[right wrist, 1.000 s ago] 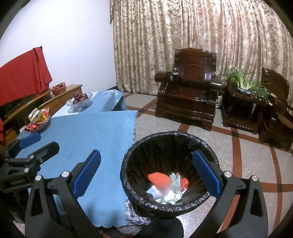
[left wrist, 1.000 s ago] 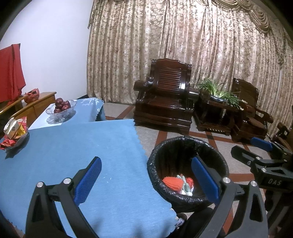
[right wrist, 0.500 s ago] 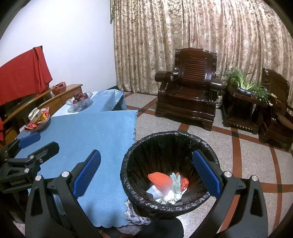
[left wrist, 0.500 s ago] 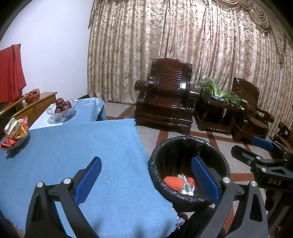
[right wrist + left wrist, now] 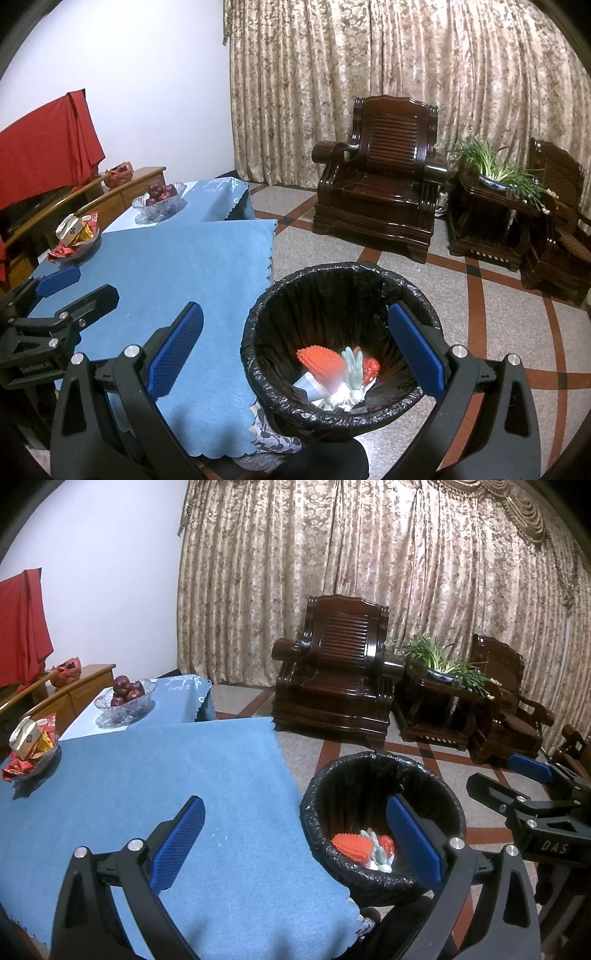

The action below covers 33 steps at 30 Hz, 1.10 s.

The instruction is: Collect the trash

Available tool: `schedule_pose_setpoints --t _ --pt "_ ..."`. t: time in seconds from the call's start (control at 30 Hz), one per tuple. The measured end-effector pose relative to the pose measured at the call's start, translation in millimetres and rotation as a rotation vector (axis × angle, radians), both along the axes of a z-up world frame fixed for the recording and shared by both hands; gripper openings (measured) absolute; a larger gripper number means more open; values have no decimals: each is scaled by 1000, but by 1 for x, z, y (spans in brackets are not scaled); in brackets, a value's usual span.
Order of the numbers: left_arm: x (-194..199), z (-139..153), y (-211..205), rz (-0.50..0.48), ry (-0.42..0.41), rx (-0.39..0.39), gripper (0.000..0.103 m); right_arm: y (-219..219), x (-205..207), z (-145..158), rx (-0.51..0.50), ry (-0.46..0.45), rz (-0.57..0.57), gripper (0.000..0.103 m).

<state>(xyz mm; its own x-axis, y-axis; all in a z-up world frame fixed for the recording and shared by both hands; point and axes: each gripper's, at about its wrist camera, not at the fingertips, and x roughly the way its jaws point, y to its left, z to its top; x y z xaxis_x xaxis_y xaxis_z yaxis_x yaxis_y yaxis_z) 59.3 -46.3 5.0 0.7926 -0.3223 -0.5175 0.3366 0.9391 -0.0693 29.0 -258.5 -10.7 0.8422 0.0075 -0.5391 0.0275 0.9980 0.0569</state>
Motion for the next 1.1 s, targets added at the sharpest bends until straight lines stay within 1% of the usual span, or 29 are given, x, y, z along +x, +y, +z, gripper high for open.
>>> schedule_pose_setpoints --t 1.1 --pt "0 3 -1 -2 2 4 97 3 2 1 -3 -1 2 98"
